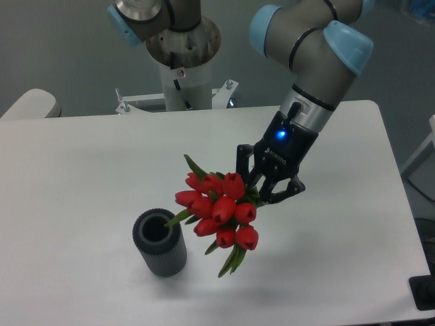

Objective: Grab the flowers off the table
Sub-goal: 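Lift the red tulip bundle up and carry it over the grey vase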

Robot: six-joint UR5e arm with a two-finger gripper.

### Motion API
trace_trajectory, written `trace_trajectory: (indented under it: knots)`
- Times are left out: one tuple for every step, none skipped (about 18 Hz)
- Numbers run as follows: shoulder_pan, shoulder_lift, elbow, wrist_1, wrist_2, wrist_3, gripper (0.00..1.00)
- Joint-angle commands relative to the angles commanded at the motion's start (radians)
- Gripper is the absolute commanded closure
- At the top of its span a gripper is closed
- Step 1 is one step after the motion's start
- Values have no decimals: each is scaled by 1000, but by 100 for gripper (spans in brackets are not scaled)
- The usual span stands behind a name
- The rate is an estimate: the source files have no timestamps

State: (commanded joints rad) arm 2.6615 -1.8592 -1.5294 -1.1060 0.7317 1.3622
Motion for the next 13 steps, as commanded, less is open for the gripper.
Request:
trace_trajectory:
  knots:
    - [2, -6, 2, 0, 2, 3, 74]
    - [2, -9, 6, 2, 2, 2, 74]
    - [2, -12, 15, 0, 3, 0, 74]
    - [2, -14, 20, 0, 3, 0, 74]
    - [0, -17, 20, 0, 3, 0, 74]
    - [-2, -18, 23, 0, 3, 0, 74]
    - [-5, -20, 25, 0, 2, -2, 74]
    - [-6, -21, 26, 0, 3, -3, 74]
    - [-8, -26, 31, 0, 2, -3, 74]
    - [-8, -31, 35, 0, 2, -3, 74]
    - [-8, -31, 40, 0, 2, -8, 74]
    - [-9, -31, 40, 0, 2, -11, 74]
    - [-9, -31, 40, 0, 3, -11, 74]
